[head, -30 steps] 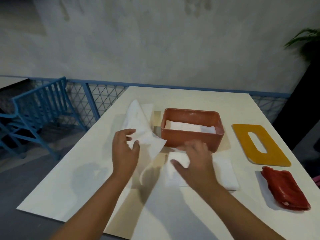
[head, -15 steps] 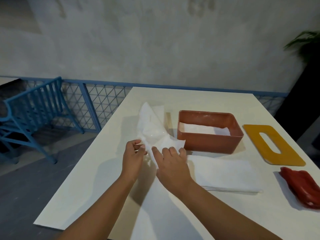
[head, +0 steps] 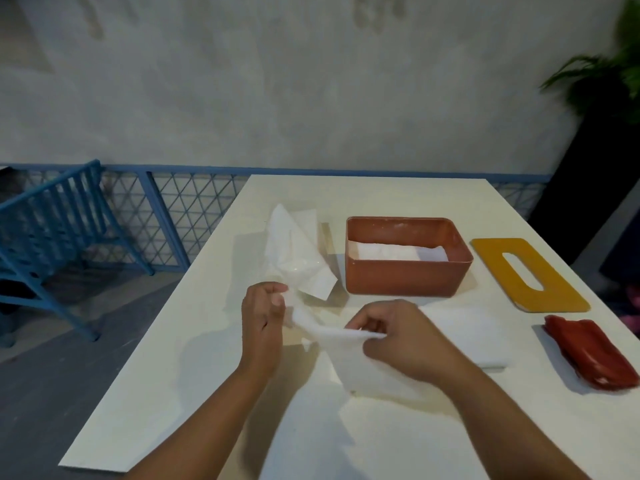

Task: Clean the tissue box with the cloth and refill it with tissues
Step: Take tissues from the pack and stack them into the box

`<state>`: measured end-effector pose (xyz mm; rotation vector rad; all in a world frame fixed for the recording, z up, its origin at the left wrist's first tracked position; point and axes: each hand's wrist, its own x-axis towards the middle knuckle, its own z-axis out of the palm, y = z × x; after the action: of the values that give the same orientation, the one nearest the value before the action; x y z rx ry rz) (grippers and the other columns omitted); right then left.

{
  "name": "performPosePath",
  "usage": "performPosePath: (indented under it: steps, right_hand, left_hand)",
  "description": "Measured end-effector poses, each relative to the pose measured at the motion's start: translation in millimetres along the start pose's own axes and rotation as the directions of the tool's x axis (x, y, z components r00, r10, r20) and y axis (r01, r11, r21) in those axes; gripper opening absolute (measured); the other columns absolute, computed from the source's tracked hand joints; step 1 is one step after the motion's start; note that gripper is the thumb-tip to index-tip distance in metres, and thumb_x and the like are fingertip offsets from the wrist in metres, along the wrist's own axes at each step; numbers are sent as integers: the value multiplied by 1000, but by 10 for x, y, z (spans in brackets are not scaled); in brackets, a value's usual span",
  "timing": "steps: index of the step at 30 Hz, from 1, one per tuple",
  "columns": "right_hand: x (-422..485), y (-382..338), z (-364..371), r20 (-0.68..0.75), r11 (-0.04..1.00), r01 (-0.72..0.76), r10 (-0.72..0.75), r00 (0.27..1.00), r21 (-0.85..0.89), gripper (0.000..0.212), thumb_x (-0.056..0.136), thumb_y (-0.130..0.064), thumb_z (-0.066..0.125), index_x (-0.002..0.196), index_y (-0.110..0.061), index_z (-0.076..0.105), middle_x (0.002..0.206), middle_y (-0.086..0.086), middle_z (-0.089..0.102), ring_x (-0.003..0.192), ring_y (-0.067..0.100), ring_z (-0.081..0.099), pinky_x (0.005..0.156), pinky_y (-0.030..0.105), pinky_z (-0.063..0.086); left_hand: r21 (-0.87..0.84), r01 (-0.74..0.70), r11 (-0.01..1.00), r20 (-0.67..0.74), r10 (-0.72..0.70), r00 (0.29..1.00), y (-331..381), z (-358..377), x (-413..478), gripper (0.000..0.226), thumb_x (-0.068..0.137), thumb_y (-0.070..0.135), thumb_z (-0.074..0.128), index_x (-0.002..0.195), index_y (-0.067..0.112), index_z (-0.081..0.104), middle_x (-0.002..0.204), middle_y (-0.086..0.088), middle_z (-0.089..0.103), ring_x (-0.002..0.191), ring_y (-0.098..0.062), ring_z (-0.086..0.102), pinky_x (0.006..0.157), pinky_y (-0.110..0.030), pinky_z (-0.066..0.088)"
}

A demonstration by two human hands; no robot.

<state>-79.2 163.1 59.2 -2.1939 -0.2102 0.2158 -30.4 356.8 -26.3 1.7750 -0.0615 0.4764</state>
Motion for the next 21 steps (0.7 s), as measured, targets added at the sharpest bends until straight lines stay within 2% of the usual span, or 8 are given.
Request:
performPosePath:
  steps: [1, 3, 5, 7, 10, 14, 17, 21]
  right_hand:
    - [-13, 28, -117, -21, 998, -14, 15, 1000, 69, 33, 66, 3, 59, 69, -28, 71, 79, 9, 71, 66, 19, 61, 59, 30, 48]
    - [-41, 125, -352, -69, 988, -39, 50, 996, 150, 35, 68, 10, 63, 71, -23, 72, 82, 14, 72, 66, 18, 60, 60, 29, 48]
    - [-39, 246, -557, -92, 964, -85, 111, 990, 252, 33, 70, 14, 64, 77, -16, 73, 81, 12, 72, 67, 18, 63, 66, 31, 51]
    - [-39, 395, -739, -93, 902, -144, 197, 976, 407, 30, 73, 15, 65, 86, -11, 71, 86, 11, 71, 74, 20, 65, 73, 33, 53]
    - [-4, 648, -945, -167, 865, -169, 277, 946, 473, 28, 76, 9, 69, 95, -10, 68, 88, 3, 69, 84, 14, 62, 74, 21, 48]
    - [63, 865, -1106, -237, 868, -203, 337, 911, 452, 27, 79, 0, 71, 103, -11, 64, 73, 3, 60, 73, 14, 58, 67, 21, 43]
    - [69, 1017, -1154, -296, 897, -254, 369, 881, 362, 32, 80, -9, 73, 108, -14, 58, 79, 8, 61, 72, 14, 59, 57, 22, 41]
    - [26, 1238, -1187, -241, 871, -373, 455, 857, 320, 50, 79, -21, 75, 121, -23, 49, 97, 9, 60, 80, 16, 60, 49, 27, 50]
  left_hand:
    - [28, -53, 998, 54, 51, 997, 31, 9, -39, 50, 76, 80, 33, 96, 38, 51, 104, 14, 53, 101, -1, 49, 83, -9, 37]
    - [23, -25, 999, 177, 21, 984, 157, 86, -93, 53, 65, 78, 50, 99, 37, 51, 101, 18, 56, 95, 4, 53, 79, -5, 40]
    - [-65, 109, 992, 260, -89, 961, 277, 198, -108, 49, 59, 57, 67, 99, 35, 53, 96, 17, 62, 87, 1, 59, 74, -9, 46]
    - [-225, 242, 944, 290, -172, 941, 388, 328, -112, 36, 69, 30, 74, 101, 29, 56, 87, 11, 67, 84, -8, 63, 70, -16, 51]
    - [-318, 368, 874, 358, -249, 900, 531, 502, -93, 35, 87, -4, 56, 111, 22, 55, 62, 13, 63, 67, -4, 62, 63, -15, 50]
    - [-245, 392, 887, 383, -283, 879, 632, 701, -50, 37, 90, -2, 54, 114, 27, 57, 65, 8, 51, 62, -4, 53, 62, -16, 47]
    - [-135, 415, 900, 317, -358, 878, 597, 865, -31, 37, 90, -1, 52, 116, 24, 58, 72, 2, 47, 66, -10, 47, 66, -21, 44]
    - [-83, 485, 871, 228, -457, 860, 540, 1030, -70, 35, 88, -1, 50, 103, 29, 60, 94, -18, 57, 77, -19, 54, 74, -33, 49]
